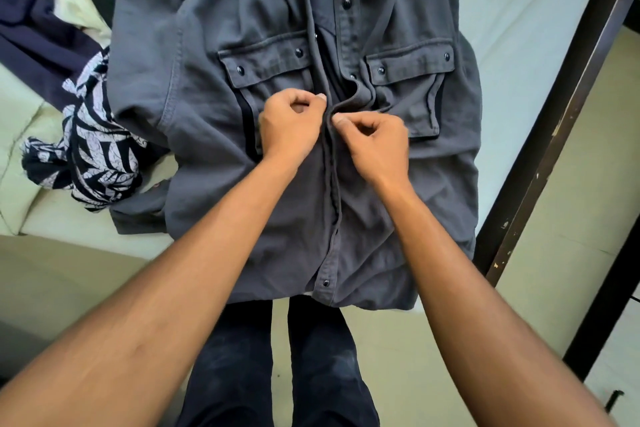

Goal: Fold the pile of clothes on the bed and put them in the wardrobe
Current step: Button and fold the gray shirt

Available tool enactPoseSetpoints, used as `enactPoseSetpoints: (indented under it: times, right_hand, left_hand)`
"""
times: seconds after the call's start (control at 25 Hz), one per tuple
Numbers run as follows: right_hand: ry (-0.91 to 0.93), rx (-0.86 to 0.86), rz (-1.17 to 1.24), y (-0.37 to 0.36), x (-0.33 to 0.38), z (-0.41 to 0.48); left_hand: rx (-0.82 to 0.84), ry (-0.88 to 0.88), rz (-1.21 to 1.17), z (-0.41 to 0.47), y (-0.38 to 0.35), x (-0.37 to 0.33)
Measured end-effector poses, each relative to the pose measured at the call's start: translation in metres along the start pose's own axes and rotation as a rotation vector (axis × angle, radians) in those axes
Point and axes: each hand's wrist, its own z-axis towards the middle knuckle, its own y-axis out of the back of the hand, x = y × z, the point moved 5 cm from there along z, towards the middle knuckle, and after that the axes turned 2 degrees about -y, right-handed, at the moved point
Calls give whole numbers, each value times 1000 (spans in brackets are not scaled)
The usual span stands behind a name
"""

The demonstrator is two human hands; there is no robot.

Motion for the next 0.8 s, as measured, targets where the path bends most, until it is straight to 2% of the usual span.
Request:
enactPoseSetpoints:
  times: [0.12, 0.16, 0.32, 0.4, 0.56, 0.72, 0.8]
  right_hand:
    - [136, -290, -11, 31, 40, 15]
    - [177, -325, -84, 33, 54, 26]
    - [136, -39, -701, 5, 64, 68]
    - [139, -18, -780, 0, 55, 70]
    - [169, -30, -655, 8, 42, 70]
    - [-3, 80, -108, 30, 28, 74]
    - [-50, 19, 83, 44, 24, 68]
  left_hand:
    - [-115, -192, 158, 19, 20, -31]
    - [-126, -251, 217, 26, 24, -43]
    - [-108, -313, 380, 49, 18, -62]
    - [-121, -312, 438, 55, 9, -67]
    - [-109, -350, 488, 67, 2, -72]
    - [-44, -340, 284, 64, 8, -66]
    - [-35, -352, 248, 55, 13, -67]
